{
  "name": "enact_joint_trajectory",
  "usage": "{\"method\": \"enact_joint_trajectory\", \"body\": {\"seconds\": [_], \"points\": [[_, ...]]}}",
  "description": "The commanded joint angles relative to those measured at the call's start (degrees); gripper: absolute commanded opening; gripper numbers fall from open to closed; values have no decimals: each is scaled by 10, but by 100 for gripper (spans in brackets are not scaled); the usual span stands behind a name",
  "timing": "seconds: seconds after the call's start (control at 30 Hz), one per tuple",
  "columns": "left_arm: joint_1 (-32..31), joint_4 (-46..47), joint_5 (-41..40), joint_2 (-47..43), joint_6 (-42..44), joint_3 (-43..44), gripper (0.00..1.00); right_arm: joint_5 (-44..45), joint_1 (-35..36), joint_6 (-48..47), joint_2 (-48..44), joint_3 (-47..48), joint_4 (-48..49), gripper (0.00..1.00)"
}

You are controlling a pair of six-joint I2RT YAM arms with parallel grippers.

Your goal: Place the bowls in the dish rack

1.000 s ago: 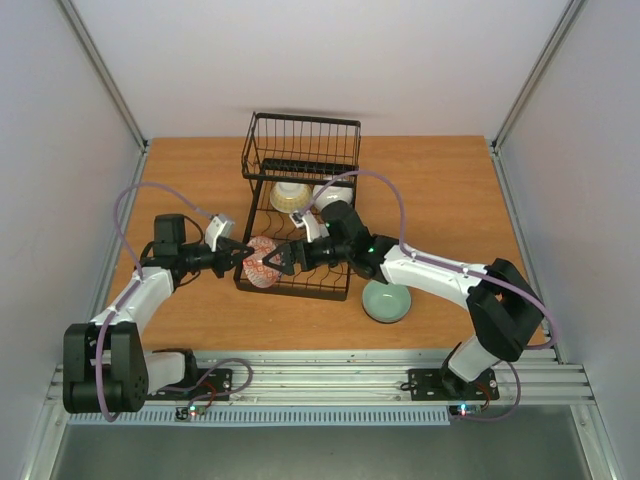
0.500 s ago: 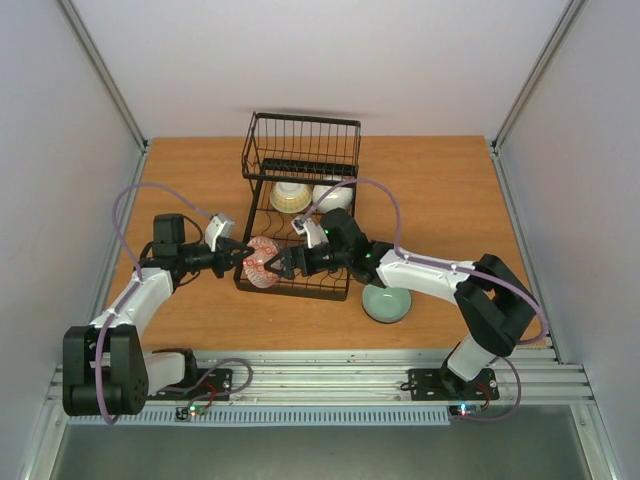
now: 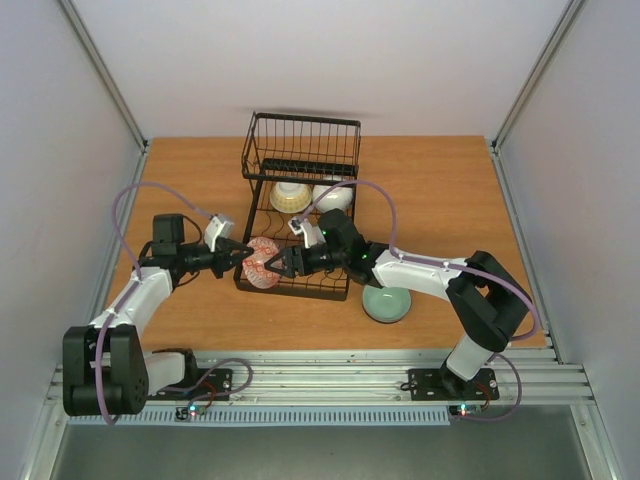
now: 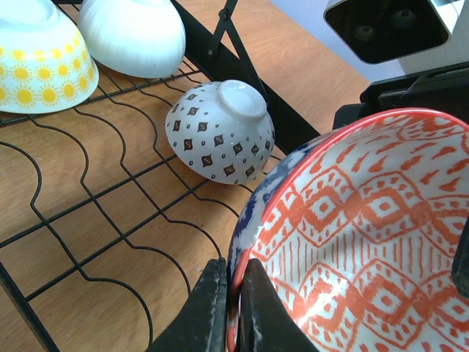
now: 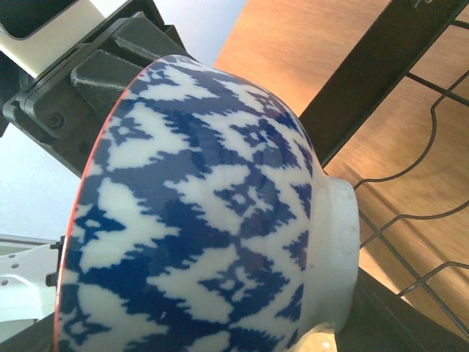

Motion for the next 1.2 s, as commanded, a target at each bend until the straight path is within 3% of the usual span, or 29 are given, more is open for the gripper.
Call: {"method": "enact_joint_trajectory", "body": {"seconds": [0.0,0.03,0.13,0.27,0.33,0.73,0.97,1.17], "points": [[1,8,33,5,7,22,1,-10,-3,-4,-7,0,19,6],[2,8,29,7,6,23,0,-4,-3,-7,-10,0,12,2],[2,25,10,11,-5,20,5,34,-3,-32,-27,7,-40,1],[2,69,-30,11,-33,11,40,122,-2,-89,-46,51,-173,1],[2,97,-57,5,-51,0,46,166,0,-124,-45,81,-235,1],[2,159,-125,-24,-77,-28,49,508,85,-287,84,300,-471,1],[2,165,-127,-22,-81,-30,50,674,123,-352,180,397,-526,1],[2,166,-126,-22,-81,-30,50,755,136,-387,232,440,-542,1]]}}
